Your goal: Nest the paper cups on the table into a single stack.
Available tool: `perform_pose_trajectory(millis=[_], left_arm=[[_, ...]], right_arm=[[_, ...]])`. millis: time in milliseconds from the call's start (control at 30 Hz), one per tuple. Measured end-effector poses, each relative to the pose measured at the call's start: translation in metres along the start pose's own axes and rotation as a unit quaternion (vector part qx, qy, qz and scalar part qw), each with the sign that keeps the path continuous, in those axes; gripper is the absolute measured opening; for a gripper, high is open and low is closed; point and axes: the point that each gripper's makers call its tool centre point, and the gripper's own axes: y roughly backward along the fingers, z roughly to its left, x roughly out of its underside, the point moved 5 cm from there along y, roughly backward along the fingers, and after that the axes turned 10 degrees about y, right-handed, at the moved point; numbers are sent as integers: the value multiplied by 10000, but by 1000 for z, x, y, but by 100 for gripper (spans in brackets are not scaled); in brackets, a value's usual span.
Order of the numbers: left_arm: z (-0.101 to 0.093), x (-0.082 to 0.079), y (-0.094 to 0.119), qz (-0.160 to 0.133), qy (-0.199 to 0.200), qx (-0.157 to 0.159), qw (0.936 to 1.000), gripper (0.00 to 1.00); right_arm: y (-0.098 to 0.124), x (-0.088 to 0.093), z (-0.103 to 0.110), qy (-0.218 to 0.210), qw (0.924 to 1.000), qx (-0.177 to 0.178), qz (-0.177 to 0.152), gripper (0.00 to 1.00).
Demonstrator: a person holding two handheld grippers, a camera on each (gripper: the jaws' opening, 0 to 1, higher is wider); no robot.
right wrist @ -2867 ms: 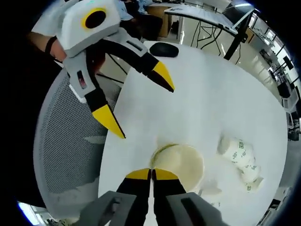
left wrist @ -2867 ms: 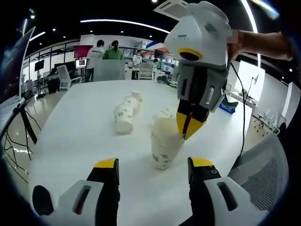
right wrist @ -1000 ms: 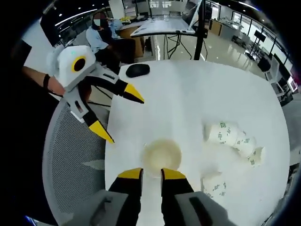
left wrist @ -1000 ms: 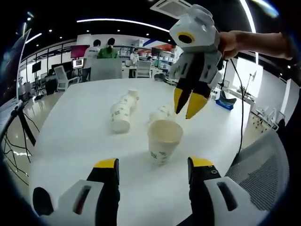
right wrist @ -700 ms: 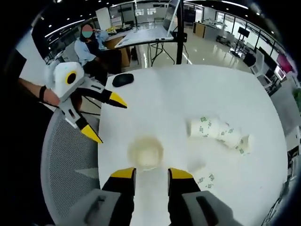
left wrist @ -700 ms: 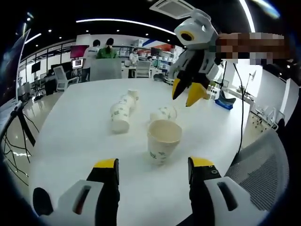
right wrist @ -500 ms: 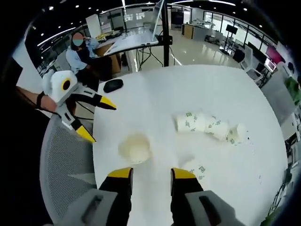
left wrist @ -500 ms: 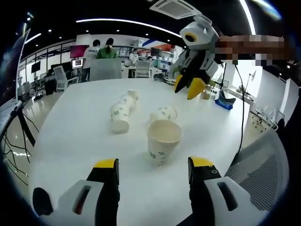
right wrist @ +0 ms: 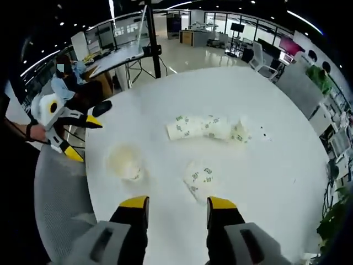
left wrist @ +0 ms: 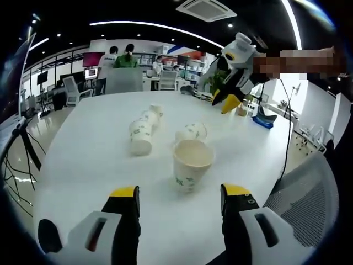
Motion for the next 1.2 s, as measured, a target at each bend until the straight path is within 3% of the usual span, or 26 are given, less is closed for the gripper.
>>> perform_pose_trajectory(millis=[533, 633, 1200], left_arm=[[0, 0, 1, 34, 45, -34, 10000, 57], [1, -1, 0, 29, 49, -43, 10000, 57], [4, 3, -2, 111, 24, -84, 9999, 57]], right_arm=[[-28, 42, -25, -1168, 9918, 420, -311, 41], [-32, 45, -34, -1306, 9896, 447, -403, 41], [-65, 48, -32, -1815, 9804, 198, -736, 41]])
